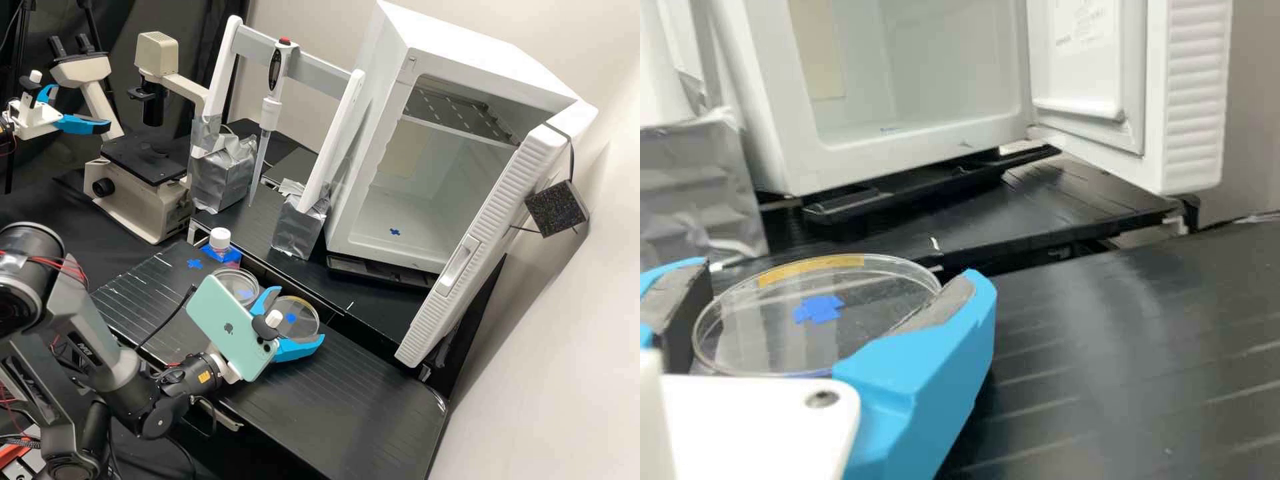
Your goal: Open the lid
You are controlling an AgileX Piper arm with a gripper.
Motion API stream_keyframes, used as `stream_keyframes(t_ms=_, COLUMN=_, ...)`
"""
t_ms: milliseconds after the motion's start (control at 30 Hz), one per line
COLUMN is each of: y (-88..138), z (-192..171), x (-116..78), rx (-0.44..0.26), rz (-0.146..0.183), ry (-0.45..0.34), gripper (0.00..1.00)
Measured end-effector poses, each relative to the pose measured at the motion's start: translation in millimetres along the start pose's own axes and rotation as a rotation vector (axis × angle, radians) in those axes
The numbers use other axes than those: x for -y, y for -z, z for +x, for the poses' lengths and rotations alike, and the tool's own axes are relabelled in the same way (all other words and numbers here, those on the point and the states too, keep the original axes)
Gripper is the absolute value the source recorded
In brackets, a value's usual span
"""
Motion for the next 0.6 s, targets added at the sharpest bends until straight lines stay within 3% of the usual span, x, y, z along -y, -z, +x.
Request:
stream_keyframes(t_ms=133, y=-3.0, z=3.1, x=2.7, rx=0.007, rz=-0.027, ry=0.009, gripper=0.00)
stream_keyframes(t_ms=167, y=-3.7, z=3.7, x=3.6, rx=0.008, rz=-0.033, ry=0.014, gripper=1.00)
stream_keyframes(t_ms=600, y=-5.8, z=5.7, x=6.6, rx=0.006, rz=-0.045, ry=0.033, gripper=1.00)
